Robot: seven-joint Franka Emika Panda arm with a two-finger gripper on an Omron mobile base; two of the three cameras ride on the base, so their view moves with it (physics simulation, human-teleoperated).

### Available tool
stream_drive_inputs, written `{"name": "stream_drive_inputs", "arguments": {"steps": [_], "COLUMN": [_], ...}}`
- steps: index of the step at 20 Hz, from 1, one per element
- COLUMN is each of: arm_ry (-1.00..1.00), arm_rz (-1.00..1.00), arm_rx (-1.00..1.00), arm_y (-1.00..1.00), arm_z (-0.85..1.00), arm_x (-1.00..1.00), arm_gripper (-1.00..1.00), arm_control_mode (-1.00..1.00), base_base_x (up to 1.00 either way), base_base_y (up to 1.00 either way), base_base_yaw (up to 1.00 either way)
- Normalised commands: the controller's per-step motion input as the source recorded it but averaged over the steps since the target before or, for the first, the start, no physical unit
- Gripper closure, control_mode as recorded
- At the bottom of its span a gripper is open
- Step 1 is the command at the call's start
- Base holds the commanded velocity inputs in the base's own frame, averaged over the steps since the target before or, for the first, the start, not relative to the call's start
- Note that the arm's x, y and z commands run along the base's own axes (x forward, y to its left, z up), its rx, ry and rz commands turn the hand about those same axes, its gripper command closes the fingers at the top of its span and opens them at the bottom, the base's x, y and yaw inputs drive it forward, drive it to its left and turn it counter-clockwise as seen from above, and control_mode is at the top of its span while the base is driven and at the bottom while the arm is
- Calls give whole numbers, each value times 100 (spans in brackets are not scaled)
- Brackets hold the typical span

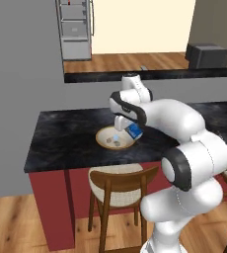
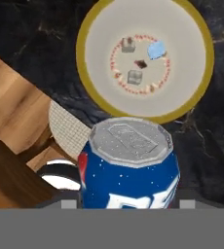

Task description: Open the fridge, grab two sodas, and place both sodas inside the bowl with ice on the dining counter.

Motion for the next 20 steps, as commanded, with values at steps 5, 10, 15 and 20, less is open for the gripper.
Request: {"name": "stream_drive_inputs", "arguments": {"steps": [5,10,15,20], "arm_ry": [12,12,11,8], "arm_rz": [16,12,12,11], "arm_rx": [-8,-6,-3,-1], "arm_y": [19,18,11,1], "arm_z": [-52,-50,-43,-41], "arm_x": [63,57,55,51], "arm_gripper": [100,100,100,100], "arm_control_mode": [-100,-100,-100,-100], "base_base_x": [0,0,0,0], "base_base_y": [0,0,0,0], "base_base_yaw": [0,0,0,0]}}
